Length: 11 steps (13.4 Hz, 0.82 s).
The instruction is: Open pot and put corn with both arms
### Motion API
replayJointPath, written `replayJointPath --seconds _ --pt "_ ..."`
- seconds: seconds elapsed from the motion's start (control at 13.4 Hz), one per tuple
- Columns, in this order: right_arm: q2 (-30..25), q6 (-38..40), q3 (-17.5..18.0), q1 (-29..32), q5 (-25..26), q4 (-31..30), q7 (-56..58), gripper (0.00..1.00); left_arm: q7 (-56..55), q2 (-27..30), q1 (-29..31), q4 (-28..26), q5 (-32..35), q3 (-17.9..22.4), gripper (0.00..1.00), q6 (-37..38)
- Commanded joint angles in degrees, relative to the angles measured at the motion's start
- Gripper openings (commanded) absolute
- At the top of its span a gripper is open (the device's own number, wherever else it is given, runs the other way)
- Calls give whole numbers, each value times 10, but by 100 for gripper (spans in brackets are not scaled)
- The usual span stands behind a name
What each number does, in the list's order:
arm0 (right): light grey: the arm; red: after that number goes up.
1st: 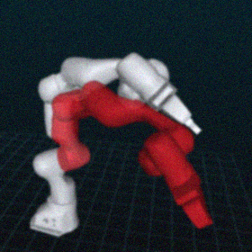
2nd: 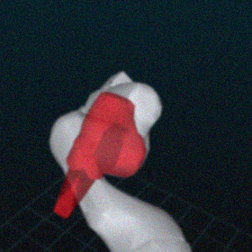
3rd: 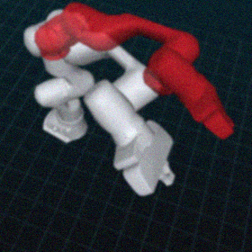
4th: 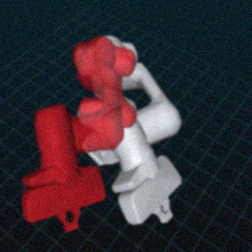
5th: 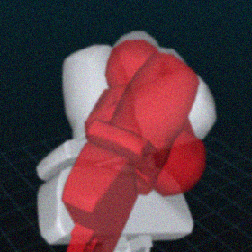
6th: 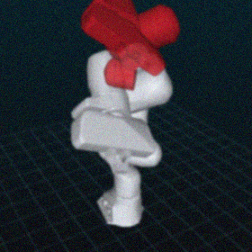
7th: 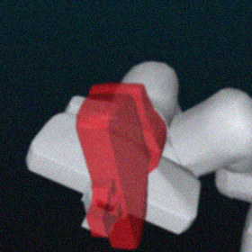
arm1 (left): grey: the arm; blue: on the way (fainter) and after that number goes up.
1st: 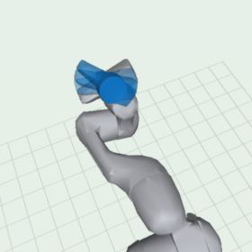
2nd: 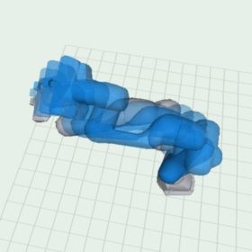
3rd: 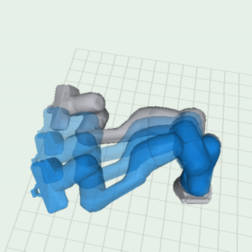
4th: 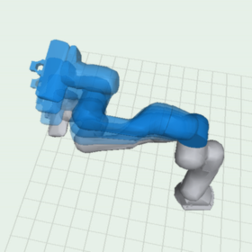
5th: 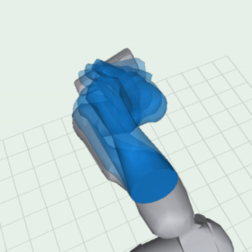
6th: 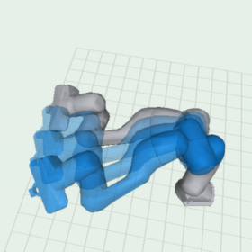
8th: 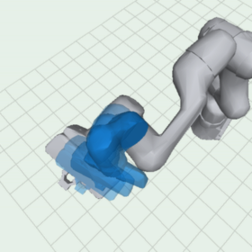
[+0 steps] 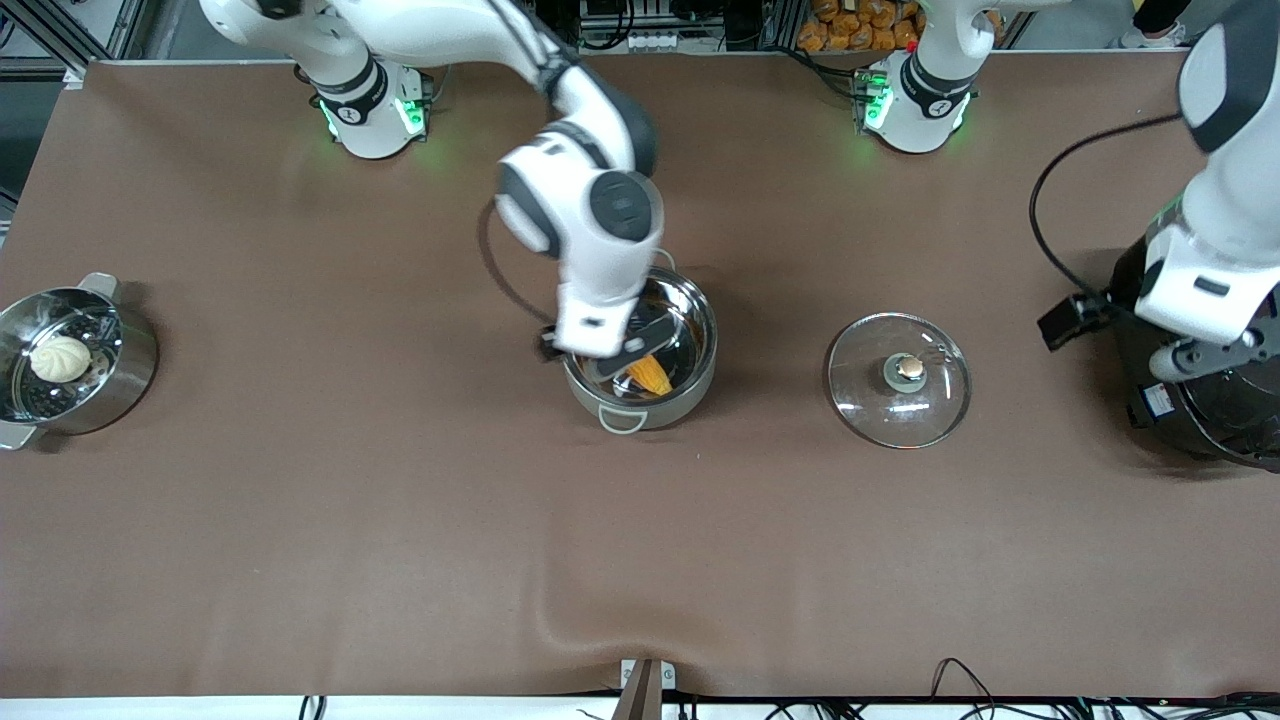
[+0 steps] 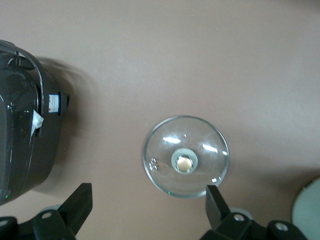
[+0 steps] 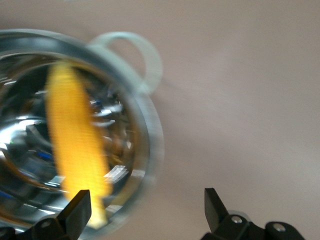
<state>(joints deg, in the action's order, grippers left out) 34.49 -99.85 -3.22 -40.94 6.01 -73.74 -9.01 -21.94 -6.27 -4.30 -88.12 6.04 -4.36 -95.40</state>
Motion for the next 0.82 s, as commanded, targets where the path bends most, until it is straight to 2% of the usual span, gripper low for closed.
replayJointPath --seconds 0.0,0.3,0.45,0.74 --pt "-45 17 10 83 -15 -40 13 100 67 21 14 -1 -36 0 100 13" --pt "-96 17 12 196 -16 -105 32 100 97 33 25 -2 -53 -6 100 13" --pt "-122 13 11 243 -40 -138 44 100 97 35 24 -2 -70 -3 100 12" --pt "-210 0 13 341 -51 -215 107 100 96 59 27 -11 -74 -6 100 29"
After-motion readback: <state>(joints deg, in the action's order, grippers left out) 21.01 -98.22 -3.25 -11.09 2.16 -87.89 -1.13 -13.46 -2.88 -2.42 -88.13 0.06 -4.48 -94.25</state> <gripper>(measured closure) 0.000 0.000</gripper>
